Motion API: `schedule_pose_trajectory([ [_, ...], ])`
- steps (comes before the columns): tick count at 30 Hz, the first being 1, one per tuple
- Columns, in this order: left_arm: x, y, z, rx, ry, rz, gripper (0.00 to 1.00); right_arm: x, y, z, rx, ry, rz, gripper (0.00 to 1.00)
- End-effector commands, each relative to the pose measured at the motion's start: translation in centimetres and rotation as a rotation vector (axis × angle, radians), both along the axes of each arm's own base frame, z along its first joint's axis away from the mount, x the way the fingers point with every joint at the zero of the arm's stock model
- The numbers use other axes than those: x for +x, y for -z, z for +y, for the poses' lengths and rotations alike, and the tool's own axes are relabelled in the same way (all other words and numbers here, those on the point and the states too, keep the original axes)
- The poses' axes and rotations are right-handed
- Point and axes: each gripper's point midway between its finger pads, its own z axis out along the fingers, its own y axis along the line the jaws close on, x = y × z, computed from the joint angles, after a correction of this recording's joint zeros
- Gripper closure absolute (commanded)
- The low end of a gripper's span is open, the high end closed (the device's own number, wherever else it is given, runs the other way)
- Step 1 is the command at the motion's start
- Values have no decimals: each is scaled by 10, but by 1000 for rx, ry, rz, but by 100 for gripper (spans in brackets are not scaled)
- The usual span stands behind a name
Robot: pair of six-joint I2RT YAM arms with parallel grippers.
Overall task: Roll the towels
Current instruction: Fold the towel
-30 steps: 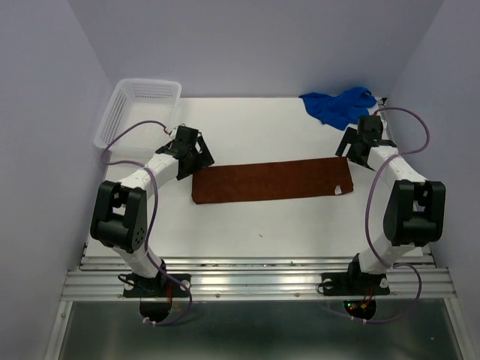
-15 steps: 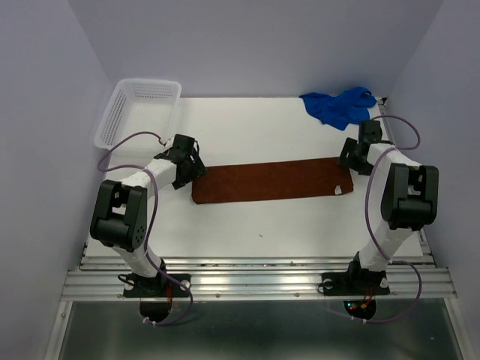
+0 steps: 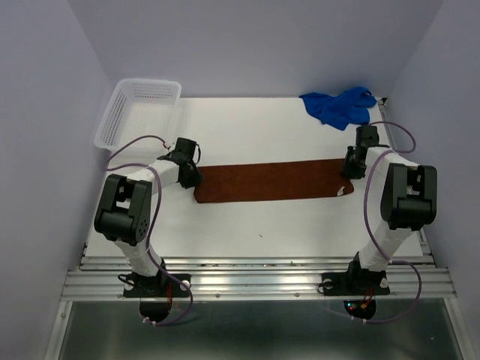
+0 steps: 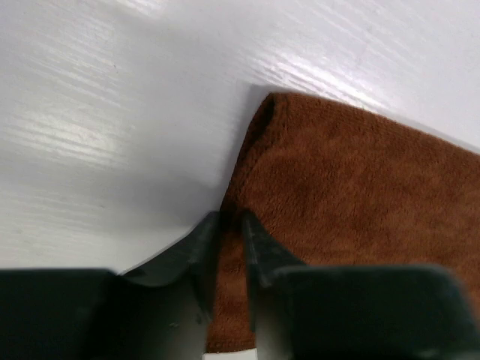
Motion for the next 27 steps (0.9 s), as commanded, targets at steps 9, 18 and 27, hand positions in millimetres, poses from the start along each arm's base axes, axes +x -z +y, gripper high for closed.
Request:
schedule_pose_trajectory([
  [9,5,14,-15,-57,56,14,95,19,-18,-9,-42,-40,-52,88],
  [18,20,-1,-51,-135,128,-50,95,29,-66,-32,-168,-23,-83,99],
  [27,34,-7,-63,-152,140,-77,95,33,-100,28,-106,-169,-120,99],
])
